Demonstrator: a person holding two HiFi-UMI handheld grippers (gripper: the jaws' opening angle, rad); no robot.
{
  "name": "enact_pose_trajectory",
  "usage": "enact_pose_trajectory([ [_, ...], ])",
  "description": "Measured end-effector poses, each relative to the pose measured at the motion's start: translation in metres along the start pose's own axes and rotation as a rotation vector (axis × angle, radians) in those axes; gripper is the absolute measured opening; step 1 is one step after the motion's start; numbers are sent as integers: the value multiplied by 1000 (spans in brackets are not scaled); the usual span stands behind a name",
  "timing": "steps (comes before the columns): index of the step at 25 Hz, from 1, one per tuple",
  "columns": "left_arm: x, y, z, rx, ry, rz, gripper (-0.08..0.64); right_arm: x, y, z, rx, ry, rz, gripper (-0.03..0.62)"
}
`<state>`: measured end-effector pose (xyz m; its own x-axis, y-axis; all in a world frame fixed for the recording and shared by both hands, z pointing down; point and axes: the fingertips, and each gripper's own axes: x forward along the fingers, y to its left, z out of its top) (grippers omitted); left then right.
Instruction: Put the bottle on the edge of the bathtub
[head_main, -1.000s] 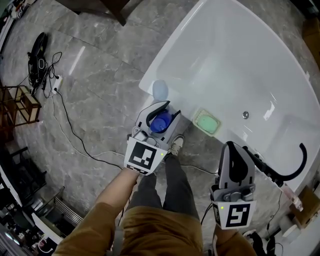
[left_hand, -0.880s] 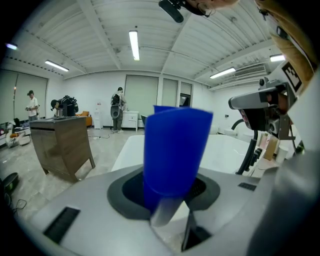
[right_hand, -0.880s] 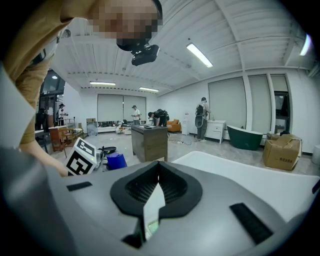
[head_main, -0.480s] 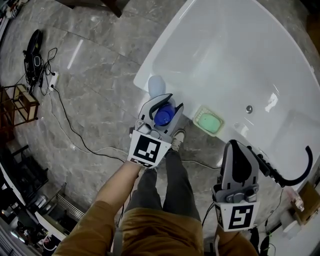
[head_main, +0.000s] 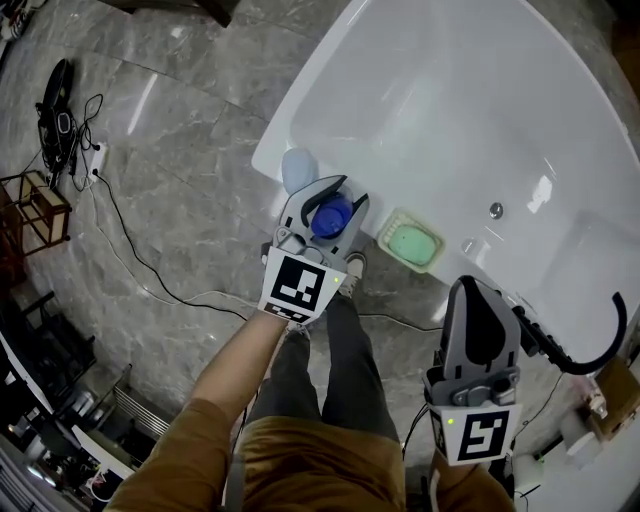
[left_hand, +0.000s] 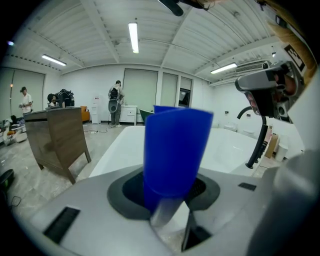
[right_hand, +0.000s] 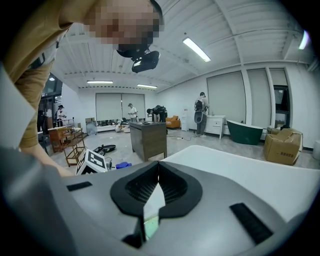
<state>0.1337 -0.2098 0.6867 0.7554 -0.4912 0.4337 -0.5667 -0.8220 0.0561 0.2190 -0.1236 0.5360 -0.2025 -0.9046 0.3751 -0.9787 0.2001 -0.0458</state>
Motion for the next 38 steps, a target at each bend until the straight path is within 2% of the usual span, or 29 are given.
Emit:
enact_pose_trajectory([
  [17, 11, 0, 4, 6, -13, -34, 152, 9, -3, -2, 19, -5, 6, 6],
  [29, 17, -1, -1, 31, -23, -21, 156, 9, -10, -10, 23, 9, -3, 6],
  [38, 10, 1, 10, 37, -65, -8, 274, 7, -13, -10, 44, -7, 2, 6],
])
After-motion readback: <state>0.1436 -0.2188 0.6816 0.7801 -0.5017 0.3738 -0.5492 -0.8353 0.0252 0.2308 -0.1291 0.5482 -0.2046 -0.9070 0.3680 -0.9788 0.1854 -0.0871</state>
